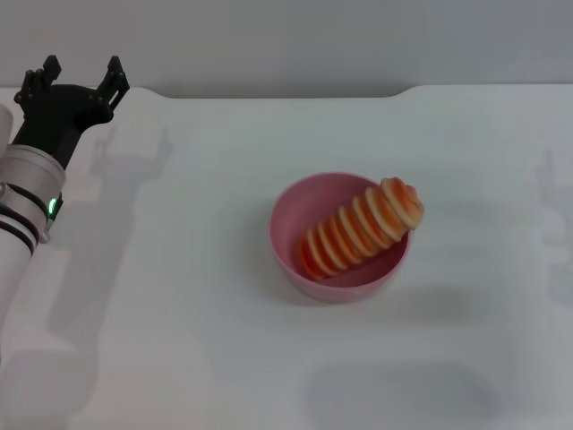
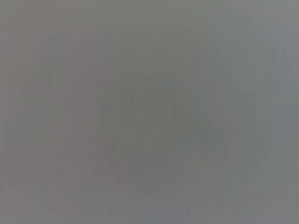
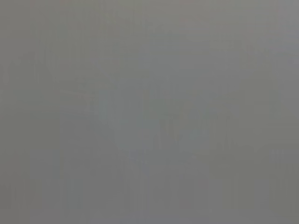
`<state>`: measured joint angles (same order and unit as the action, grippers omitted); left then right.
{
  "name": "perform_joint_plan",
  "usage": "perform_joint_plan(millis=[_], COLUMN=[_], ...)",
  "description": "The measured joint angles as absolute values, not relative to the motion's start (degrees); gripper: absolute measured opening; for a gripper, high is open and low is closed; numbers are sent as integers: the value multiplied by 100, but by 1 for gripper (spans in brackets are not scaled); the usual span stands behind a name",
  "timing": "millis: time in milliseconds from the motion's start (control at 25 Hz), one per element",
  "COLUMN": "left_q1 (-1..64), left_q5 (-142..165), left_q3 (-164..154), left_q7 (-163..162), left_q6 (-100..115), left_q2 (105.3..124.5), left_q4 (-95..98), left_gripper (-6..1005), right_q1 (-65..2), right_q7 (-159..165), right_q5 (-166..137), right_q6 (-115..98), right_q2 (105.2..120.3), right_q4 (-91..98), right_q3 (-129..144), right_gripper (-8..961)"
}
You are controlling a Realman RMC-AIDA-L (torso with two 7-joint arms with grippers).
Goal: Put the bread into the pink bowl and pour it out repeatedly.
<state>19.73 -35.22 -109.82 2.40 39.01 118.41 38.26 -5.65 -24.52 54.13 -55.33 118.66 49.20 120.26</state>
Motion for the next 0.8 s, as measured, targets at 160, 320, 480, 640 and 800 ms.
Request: perform_joint_plan(millis=[160,320,480,640,800], left_q1=[1960,1882,1748,1647,1560], left_q5=[-3516,-3520,-3524,-3521,-3502], left_q3=[-10984,-10984,-10984,-11002,-11076], left_q7=[239,237,191,161,159], left_q6=[3934,4039,4228,4247,4247], left_q2=[11840,11832,11830,11825,11829], left_q4=[3835,3836,3881,3949,4023], left_gripper=[852,852,852,852,852], right_q1=[-567,-568,-571,-601,-607], right_q7=[-2454,-2483,-2498,-2504,-2507], right_q5=[5414,5414,5414,5414,5414], right_q6=[-5513,-5485,-5471,-5468,-5494], right_q2=[11861,11862,11860,11857,11856], right_q4=[4907,4850,4863,4823,4787], right_q3=[12013,12022,12019,12034,12035], right_gripper=[659,659,659,659,659])
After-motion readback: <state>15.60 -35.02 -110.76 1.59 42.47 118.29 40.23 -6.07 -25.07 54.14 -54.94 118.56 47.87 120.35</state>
